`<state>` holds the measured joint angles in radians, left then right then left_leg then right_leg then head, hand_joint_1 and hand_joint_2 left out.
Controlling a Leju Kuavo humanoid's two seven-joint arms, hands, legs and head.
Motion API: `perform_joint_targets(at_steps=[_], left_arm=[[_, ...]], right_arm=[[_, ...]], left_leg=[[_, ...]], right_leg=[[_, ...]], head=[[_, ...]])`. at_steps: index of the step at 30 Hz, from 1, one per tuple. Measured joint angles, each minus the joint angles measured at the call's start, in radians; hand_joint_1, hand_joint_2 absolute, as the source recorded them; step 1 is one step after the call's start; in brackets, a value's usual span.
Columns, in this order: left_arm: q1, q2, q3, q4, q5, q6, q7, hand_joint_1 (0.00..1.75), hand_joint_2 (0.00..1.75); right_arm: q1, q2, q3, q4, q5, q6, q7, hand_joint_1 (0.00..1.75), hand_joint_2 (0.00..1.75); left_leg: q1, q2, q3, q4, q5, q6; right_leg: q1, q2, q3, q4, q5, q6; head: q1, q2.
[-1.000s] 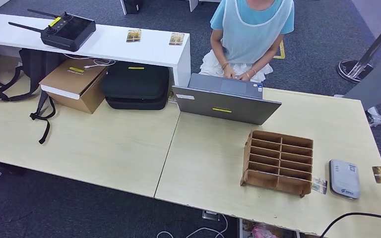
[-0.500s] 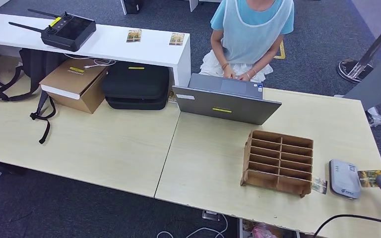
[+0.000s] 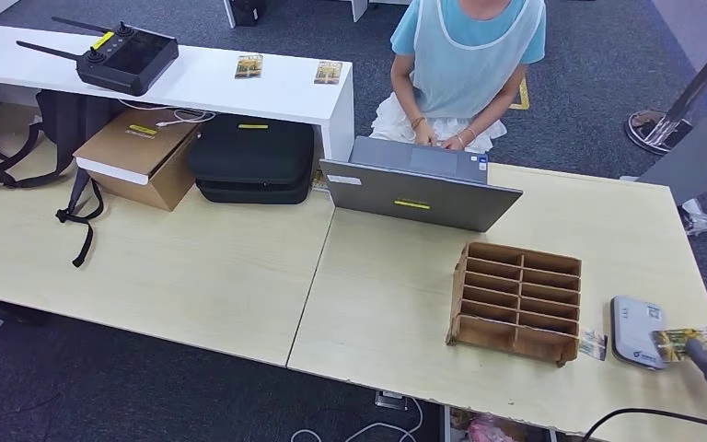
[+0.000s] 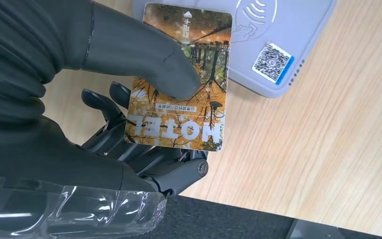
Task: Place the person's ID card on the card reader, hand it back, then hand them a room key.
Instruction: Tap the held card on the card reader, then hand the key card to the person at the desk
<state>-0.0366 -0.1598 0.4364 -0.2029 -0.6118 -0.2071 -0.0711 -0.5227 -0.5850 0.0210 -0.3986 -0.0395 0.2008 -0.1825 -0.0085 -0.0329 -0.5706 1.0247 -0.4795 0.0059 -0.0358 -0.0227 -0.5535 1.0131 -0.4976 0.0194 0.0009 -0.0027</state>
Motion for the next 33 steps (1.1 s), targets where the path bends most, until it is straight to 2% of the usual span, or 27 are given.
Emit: perform_joint_targets(at_steps=[22,33], left_arm=[[-0.001,0.000,0.000,0.000,-0.007,0.000,0.000,0.00,0.00],[-0.001,-0.001,0.000,0.000,-0.006,0.001,-0.002,0.00,0.00]], right_arm=[[0.024,0.034,0.000,-0.014,0.031,-0.014,0.004,1.75,1.75],[-0.018,0.050,0.000,-0.014,0.047,-0.035,-0.008,1.75,1.75]], left_leg=[[0.000,0.000,0.001,0.000,0.000,0.000],[0.000,0.000,0.001,0.000,0.000,0.000]], right_leg=[[0.000,0.001,0.001,0.000,0.000,0.000],[0.000,0.001,0.001,0.000,0.000,0.000]], head=[[0.000,0.000],[0.000,0.000]])
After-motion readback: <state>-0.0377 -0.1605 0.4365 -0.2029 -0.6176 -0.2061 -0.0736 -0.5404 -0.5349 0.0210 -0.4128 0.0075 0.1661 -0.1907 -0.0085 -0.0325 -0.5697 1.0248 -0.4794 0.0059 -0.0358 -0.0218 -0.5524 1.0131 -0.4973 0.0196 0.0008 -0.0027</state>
